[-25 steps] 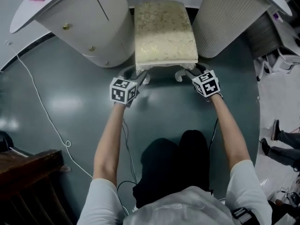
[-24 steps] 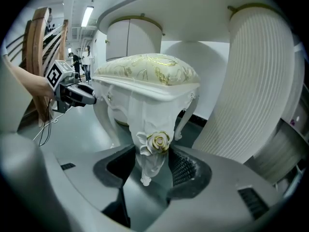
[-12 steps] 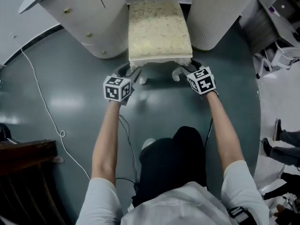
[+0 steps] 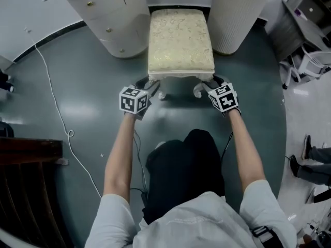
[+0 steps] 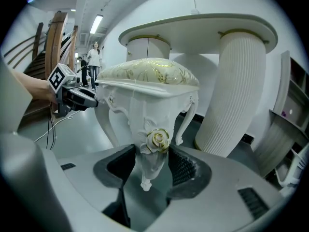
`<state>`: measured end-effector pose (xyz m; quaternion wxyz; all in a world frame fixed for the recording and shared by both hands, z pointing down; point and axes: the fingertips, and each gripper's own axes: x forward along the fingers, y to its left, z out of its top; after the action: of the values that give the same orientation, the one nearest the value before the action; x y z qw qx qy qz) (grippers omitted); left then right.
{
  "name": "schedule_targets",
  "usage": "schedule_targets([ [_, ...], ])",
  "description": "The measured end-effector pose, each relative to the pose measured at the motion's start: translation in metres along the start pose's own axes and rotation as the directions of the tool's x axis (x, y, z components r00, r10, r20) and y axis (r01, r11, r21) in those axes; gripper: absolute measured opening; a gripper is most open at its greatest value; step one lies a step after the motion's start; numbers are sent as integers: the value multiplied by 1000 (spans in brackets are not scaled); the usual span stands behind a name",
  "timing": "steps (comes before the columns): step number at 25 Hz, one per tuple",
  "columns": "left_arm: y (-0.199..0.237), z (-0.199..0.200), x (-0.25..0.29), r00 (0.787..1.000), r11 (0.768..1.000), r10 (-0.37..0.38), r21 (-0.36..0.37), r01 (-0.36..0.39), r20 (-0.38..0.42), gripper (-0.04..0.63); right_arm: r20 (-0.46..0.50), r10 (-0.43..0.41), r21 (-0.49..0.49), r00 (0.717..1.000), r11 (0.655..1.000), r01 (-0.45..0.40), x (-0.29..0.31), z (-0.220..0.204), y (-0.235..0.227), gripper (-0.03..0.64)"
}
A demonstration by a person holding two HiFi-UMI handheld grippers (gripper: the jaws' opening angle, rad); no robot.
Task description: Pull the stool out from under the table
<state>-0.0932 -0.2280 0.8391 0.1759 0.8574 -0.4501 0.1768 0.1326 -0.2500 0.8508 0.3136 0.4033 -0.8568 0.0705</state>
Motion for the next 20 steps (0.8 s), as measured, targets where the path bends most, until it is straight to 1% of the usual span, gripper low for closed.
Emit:
schedule_targets([
  [4,-23,-14,-19,1000,1000,-16,2,16,-20,206,-14,29,-17,999,999,-29,-25,-17,16,225],
  [9,-47,-31,-43,1000,1000,-16,9,16,-23,199,-16,37,-19,999,999,-37,-48,-32,36,225],
  [14,-65,-50,-68,1000,999,-16,44,17,-26,195,-4,41,-27,999,999,-41,-70,-45,59,225],
  [17,-75,-62,-82,1000,998,-22,50,23,-14,192,2,40,-32,999,999,-40,-81,-52,72,225],
  [20,-77,-64,-86,1000,997,-21,69,21,-6,192,18,41,-35,999,999,-40,-85,-53,76,225],
])
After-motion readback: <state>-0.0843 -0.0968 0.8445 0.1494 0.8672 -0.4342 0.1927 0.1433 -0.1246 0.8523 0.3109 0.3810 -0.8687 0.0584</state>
